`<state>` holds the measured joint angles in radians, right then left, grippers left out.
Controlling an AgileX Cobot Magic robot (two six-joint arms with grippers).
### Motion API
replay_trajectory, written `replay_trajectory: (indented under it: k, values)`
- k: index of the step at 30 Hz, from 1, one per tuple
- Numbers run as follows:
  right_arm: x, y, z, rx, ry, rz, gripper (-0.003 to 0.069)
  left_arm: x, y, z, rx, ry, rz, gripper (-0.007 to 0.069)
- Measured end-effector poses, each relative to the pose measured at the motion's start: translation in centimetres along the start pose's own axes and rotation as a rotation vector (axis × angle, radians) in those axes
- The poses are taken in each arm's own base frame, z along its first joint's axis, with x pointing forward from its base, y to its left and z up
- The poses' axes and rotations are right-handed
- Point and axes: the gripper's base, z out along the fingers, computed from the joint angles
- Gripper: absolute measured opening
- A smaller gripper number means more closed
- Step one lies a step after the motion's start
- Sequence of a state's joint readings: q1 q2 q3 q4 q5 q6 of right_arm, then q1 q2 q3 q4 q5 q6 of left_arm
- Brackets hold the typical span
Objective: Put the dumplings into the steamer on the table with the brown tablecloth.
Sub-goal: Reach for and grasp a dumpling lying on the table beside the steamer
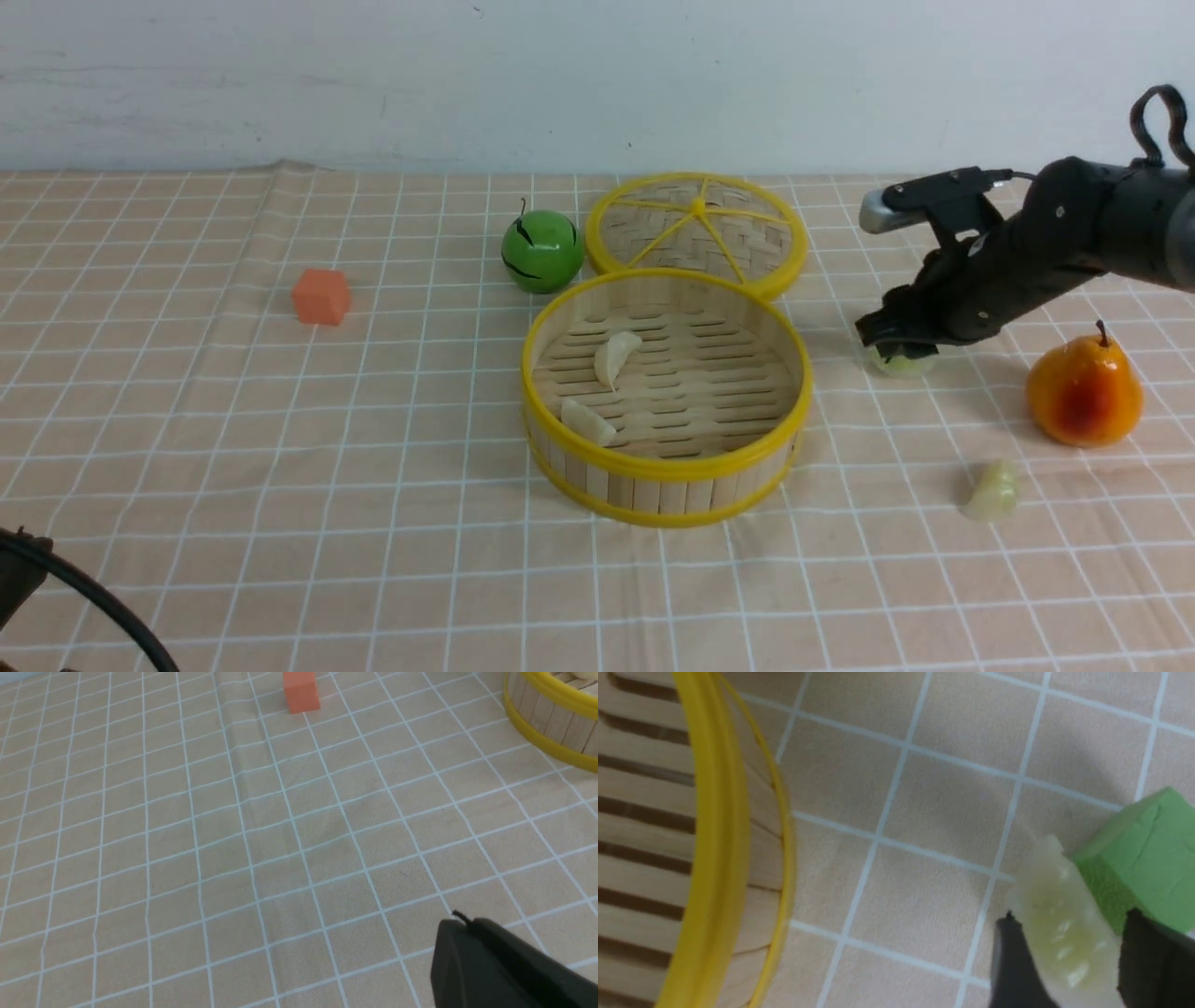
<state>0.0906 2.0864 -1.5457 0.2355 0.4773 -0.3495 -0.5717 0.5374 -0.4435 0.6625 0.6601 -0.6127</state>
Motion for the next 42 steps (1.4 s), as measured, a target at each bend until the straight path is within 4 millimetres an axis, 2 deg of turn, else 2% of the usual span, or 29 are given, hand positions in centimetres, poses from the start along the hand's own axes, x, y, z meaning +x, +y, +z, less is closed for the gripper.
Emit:
replay_trajectory:
  k: [2,3,6,8,12,14,15,17,20,24,26,30,31,32,33,35,38,41,42]
  values:
    - [0.0,-0.2,0.8,0.014,-0.032,-0.004,0.0438,0.0,0.0,0.0,0.000,0.000,-0.006,-0.0014]
    - [0.1,-0.2,1.2,0.017,-0.037,-0.002,0.0455,0.0,0.0,0.0,0.001,-0.001,-0.008,-0.0014]
    - [0.3,-0.3,1.7,0.020,-0.040,-0.002,0.0460,0.0,0.0,0.0,0.000,0.000,-0.010,-0.0014]
    - [0.4,-0.3,2.2,0.020,-0.038,-0.004,0.0437,0.0,0.0,0.0,0.000,0.000,-0.010,-0.0014]
    - [0.4,-0.3,2.5,0.021,-0.038,-0.004,0.0339,0.0,0.0,0.0,0.000,0.000,-0.011,-0.0014]
    - [0.4,-0.4,2.6,0.021,-0.036,-0.003,0.0244,0.0,0.0,0.0,0.000,0.000,-0.011,-0.0014]
    - [0.4,-0.4,2.6,0.021,-0.036,-0.003,0.0235,0.0,0.0,0.0,0.000,0.000,-0.011,-0.0014]
    - [0.4,-0.3,2.5,0.020,-0.033,-0.003,0.0116,0.0,0.0,0.0,0.000,0.000,-0.011,-0.0013]
    - [0.3,-0.3,2.3,0.015,-0.028,-0.001,0.0013,0.0,0.0,0.0,0.000,0.000,-0.010,-0.0013]
    - [0.1,-0.2,1.7,0.003,-0.013,0.000,-0.0013,0.0,0.0,0.0,0.000,0.000,-0.010,-0.0011]
    - [0.1,-0.1,1.3,-0.006,0.002,0.001,-0.0005,0.0,0.0,0.0,0.000,0.000,-0.010,-0.0010]
    - [0.1,0.1,1.0,-0.022,0.022,0.011,0.0062,0.0,0.0,0.0,0.000,0.000,-0.011,-0.0006]
    - [0.1,0.1,1.0,-0.026,0.021,0.017,0.0111,0.0,0.0,0.0,0.000,0.000,-0.011,-0.0006]
    - [0.1,0.1,1.0,-0.027,0.021,0.020,0.0127,0.0,0.0,0.0,0.000,0.000,-0.011,-0.0005]
    - [0.2,0.1,1.1,-0.028,0.023,0.023,0.0194,0.0,0.0,0.0,0.000,0.000,-0.011,-0.0004]
    - [0.3,0.1,1.5,-0.028,0.027,0.025,0.0274,0.0,0.0,0.0,0.000,0.000,-0.011,-0.0004]
    - [1.0,0.1,2.6,-0.031,0.050,0.029,0.0349,0.0,0.0,0.0,0.000,0.000,-0.012,-0.0004]
    - [1.2,0.0,3.1,-0.030,0.053,0.032,0.0358,0.0,0.0,0.0,0.000,0.000,-0.013,-0.0002]
    - [1.2,0.0,3.2,-0.029,0.053,0.031,0.0336,0.0,0.0,0.0,0.000,0.000,-0.013,-0.0001]
